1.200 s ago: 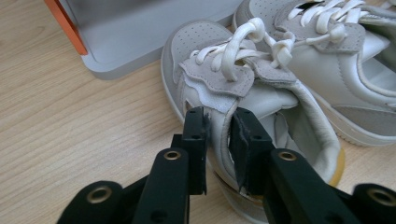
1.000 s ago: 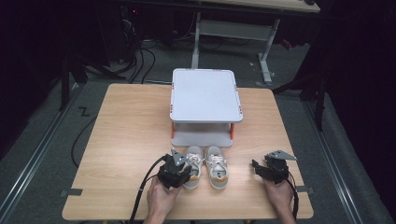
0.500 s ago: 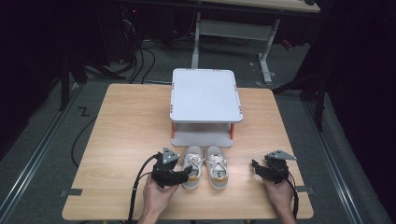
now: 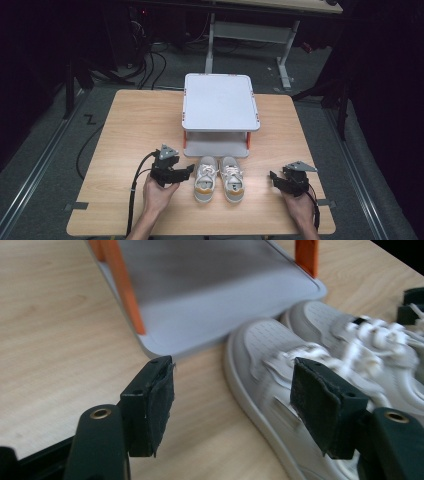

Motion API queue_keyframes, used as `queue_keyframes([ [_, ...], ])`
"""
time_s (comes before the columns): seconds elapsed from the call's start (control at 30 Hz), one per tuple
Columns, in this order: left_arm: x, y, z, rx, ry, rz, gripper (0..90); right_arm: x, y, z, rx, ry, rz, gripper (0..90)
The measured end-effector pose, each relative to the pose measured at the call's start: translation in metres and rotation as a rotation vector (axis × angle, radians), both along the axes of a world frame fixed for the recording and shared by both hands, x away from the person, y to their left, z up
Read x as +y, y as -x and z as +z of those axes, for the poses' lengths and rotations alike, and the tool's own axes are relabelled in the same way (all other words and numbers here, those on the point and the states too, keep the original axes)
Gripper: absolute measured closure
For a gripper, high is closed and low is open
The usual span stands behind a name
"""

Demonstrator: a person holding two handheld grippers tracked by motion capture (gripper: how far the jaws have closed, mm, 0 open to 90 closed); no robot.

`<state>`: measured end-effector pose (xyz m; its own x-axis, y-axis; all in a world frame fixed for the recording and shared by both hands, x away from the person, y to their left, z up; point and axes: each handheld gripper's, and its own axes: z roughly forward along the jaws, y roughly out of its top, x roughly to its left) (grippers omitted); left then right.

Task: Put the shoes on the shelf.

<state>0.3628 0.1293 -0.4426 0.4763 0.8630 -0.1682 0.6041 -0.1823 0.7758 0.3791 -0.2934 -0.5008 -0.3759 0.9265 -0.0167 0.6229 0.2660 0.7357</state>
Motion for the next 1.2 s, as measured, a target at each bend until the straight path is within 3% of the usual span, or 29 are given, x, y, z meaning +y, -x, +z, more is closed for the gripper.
queue_keyframes([
  [0.2,0.014,-0.026,0.002,-0.01,-0.011,0.055,35.6,0.0,0.001,0.0,0.0,0.001,0.003,42.4],
  [0.4,0.02,-0.045,-0.002,-0.025,-0.066,0.113,38.6,0.001,0.001,0.0,-0.004,0.003,0.0,42.4],
  [0.5,0.021,-0.054,-0.006,-0.017,-0.066,0.136,39.5,0.001,0.001,0.0,-0.004,0.003,-0.002,42.4],
  [0.73,0.019,-0.069,-0.018,-0.039,-0.033,0.175,39.6,0.001,0.001,0.0,-0.004,0.003,-0.003,42.3],
  [0.9,0.015,-0.078,-0.03,-0.041,-0.063,0.213,46.0,0.001,0.001,0.0,-0.003,0.002,0.001,42.3],
  [1.2,0.007,-0.087,-0.046,-0.041,-0.051,0.202,53.3,0.0,0.001,0.0,-0.003,0.003,0.009,42.3],
])
